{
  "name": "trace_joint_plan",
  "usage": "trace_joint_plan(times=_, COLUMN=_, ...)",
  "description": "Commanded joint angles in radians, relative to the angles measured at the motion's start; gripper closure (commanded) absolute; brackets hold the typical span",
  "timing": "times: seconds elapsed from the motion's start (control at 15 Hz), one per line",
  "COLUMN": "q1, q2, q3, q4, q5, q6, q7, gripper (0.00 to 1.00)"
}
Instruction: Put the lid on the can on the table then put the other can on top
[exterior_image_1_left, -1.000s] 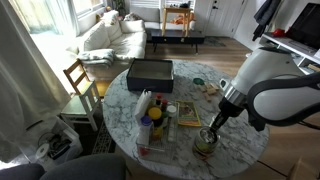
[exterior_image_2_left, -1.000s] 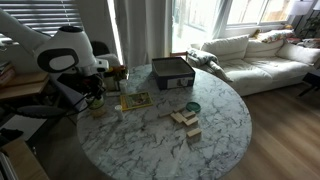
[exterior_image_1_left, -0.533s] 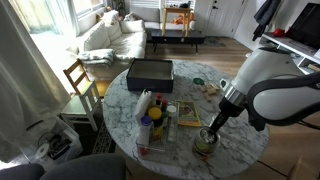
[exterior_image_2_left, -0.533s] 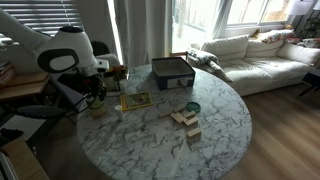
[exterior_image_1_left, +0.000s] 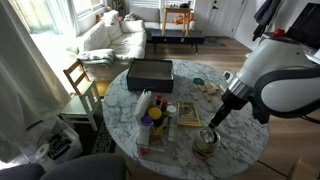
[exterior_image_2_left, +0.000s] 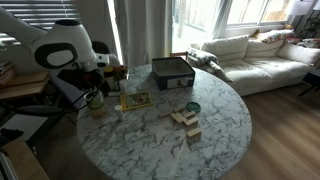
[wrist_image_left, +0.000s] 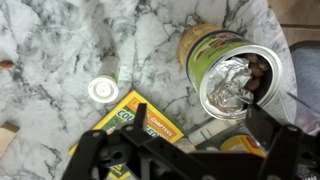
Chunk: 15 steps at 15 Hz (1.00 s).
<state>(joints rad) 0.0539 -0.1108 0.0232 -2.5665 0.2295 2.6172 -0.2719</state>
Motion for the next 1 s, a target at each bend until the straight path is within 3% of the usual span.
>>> trace_joint_plan(times=0.0, q1=0.000, q2=-0.124, q3=-0.019, q4=-0.020, q5=-0.042, q6=-0.072, q7=-0.034, gripper=0.00)
trace_joint_plan(times=0.53, q1=0.009, q2=-0.320, q3=-0.041, q4=0.017, q5=-0.133, q6=-0.257, q7=-0.041, gripper=0.00)
trace_joint_plan(times=0.6, q1=0.017, q2=-0.283, q3=-0.041, q4=0.016, q5=-0.110, q6=-0.207, q7=-0.022, gripper=0.00)
trace_joint_plan(times=0.93, q1=0.017, q2=-0.314, q3=-0.042, q4=0.023, q5=-0.122, q6=-0.235, q7=-0.022, gripper=0.00)
